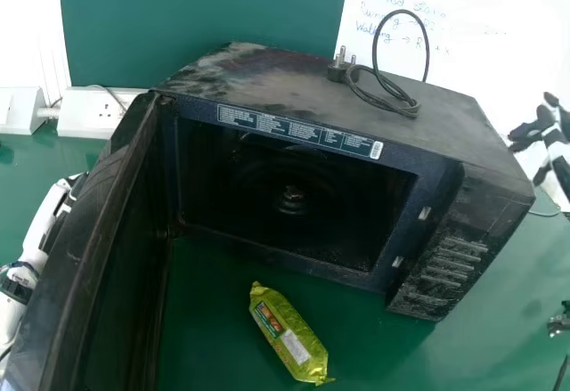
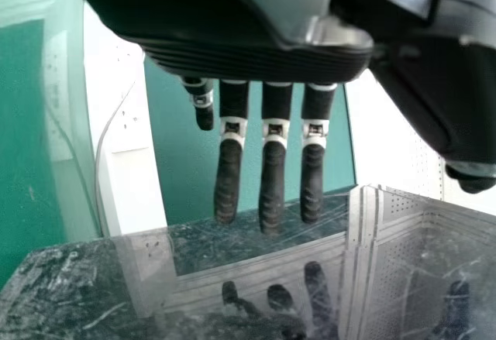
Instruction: Put biscuit inside oven
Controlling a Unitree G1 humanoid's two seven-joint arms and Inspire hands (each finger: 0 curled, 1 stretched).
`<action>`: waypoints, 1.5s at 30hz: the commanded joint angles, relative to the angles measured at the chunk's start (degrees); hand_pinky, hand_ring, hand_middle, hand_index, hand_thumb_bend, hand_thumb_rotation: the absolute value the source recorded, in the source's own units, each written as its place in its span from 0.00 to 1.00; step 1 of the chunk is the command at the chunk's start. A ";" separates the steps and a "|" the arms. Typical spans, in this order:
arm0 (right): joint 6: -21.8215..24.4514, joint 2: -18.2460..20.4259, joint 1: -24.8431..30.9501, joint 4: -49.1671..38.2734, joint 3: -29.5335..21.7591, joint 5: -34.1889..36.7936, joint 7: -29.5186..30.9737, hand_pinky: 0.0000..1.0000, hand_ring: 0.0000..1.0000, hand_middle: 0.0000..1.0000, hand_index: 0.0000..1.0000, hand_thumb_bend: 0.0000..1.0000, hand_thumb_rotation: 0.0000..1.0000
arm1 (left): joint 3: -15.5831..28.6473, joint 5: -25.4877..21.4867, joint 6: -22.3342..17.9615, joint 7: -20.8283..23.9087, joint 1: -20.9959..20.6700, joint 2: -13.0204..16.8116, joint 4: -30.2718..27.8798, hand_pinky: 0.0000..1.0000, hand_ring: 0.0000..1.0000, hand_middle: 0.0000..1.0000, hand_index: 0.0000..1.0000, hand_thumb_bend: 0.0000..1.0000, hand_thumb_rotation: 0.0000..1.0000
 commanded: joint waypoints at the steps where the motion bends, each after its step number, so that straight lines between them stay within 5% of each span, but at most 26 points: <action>1: -1.43 -1.86 1.11 0.26 -0.46 0.46 1.83 0.32 0.40 0.48 0.49 0.52 0.16 | 0.27 -0.37 0.61 0.35 0.56 -0.22 -0.56 0.30 0.38 0.40 0.48 0.51 0.06; 3: -1.76 -2.91 1.97 0.48 -0.93 0.01 3.26 0.28 0.36 0.44 0.61 0.69 0.27 | 0.28 -0.36 0.82 0.39 0.55 -0.24 -0.62 0.30 0.37 0.41 0.48 0.51 0.06; 5: -1.25 -3.87 2.65 0.13 -1.15 -0.48 4.29 0.29 0.36 0.44 0.64 0.74 0.31 | 0.28 -0.31 0.87 0.41 0.54 -0.27 -0.66 0.30 0.37 0.41 0.48 0.51 0.06; 12: 0.08 -6.53 3.45 -0.34 -0.91 0.07 7.72 0.36 0.45 0.54 0.67 0.79 0.42 | 0.29 -0.11 1.43 0.70 0.77 -0.27 -1.10 0.30 0.38 0.41 0.48 0.51 0.06; 19: -3.00 -8.15 3.20 0.16 2.34 3.84 11.81 0.40 0.48 0.54 0.70 0.80 0.33 | 0.03 0.09 1.71 1.11 0.81 -0.44 -1.92 0.30 0.37 0.40 0.48 0.51 0.06; 22: -2.96 -9.43 3.00 -0.30 4.77 4.29 12.79 0.39 0.47 0.54 0.69 0.84 0.38 | -0.05 0.42 2.08 1.42 1.04 -0.43 -2.51 0.30 0.37 0.40 0.48 0.51 0.06; 29: -13.25 -11.12 3.68 3.08 9.10 2.19 15.05 0.36 0.47 0.54 0.68 0.92 0.55 | 0.01 0.14 2.70 1.55 1.28 -0.65 -3.10 0.30 0.37 0.41 0.48 0.51 0.06; 36: -9.19 -13.47 2.15 2.45 13.33 4.76 17.69 0.44 0.59 0.66 0.73 0.96 0.55 | 0.18 0.08 1.79 1.15 1.12 -0.73 -2.28 0.29 0.37 0.41 0.48 0.51 0.06; 40: -10.64 -14.31 1.25 2.72 15.96 3.22 17.40 0.44 0.60 0.66 0.72 1.00 0.68 | 0.17 -0.02 2.23 1.21 1.14 -0.71 -2.55 0.29 0.37 0.42 0.48 0.51 0.06; 45: -11.84 -17.78 -0.59 3.62 20.12 1.93 18.82 0.50 0.64 0.68 0.73 0.94 0.60 | 0.04 0.68 2.34 1.79 1.18 -0.69 -3.14 0.29 0.37 0.41 0.48 0.51 0.06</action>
